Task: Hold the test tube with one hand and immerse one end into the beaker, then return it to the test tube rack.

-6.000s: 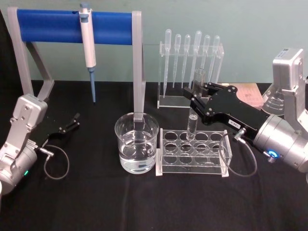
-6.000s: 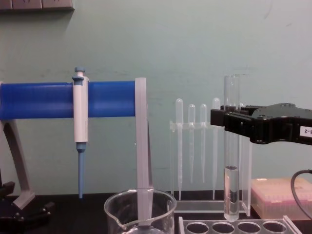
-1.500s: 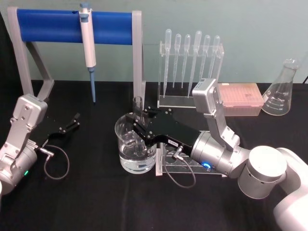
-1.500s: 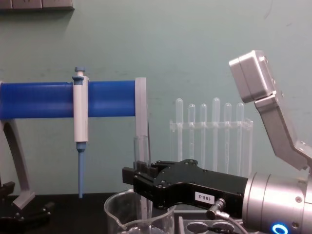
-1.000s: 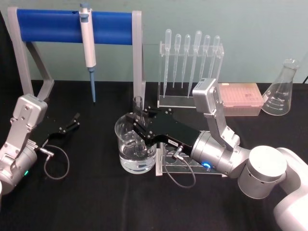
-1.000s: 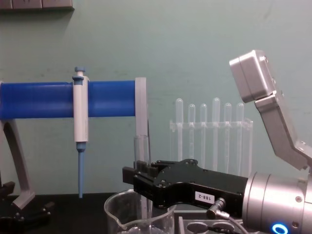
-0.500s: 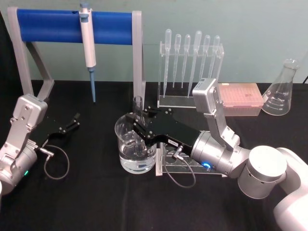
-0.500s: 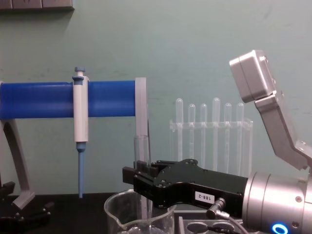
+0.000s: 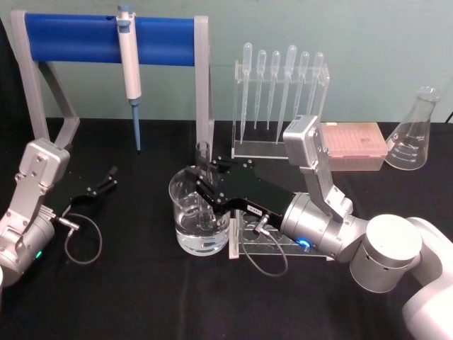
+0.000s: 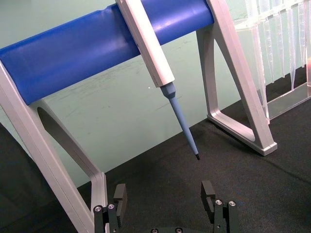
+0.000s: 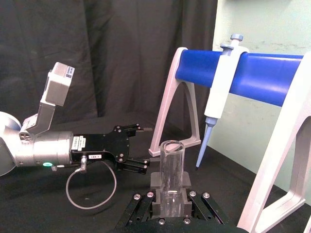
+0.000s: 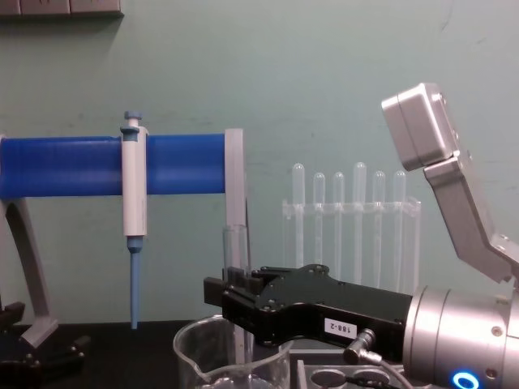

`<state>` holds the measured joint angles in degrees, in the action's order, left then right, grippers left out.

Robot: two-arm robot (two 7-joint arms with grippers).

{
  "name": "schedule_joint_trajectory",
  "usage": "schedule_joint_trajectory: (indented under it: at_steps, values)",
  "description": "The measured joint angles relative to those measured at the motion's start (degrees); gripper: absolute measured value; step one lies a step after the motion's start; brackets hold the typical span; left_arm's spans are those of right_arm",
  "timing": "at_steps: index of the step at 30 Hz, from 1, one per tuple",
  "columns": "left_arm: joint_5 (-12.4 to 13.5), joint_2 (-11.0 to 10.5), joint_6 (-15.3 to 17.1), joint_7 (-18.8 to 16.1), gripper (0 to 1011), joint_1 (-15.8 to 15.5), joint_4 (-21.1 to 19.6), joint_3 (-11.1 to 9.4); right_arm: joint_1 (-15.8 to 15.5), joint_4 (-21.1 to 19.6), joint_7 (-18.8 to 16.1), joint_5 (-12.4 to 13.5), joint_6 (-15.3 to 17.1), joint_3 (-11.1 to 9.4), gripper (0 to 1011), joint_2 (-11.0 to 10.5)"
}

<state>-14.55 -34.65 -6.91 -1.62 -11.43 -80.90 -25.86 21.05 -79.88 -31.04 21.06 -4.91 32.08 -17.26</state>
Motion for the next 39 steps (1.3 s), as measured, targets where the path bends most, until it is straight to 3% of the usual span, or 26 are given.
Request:
schedule_joint_trajectory:
  at_steps: [39]
  values:
    - [0.0, 0.0, 0.0, 0.0, 1000, 0.0, 0.0, 0.0, 0.0, 0.0, 0.0, 0.0, 0.0, 0.0, 227, 0.0]
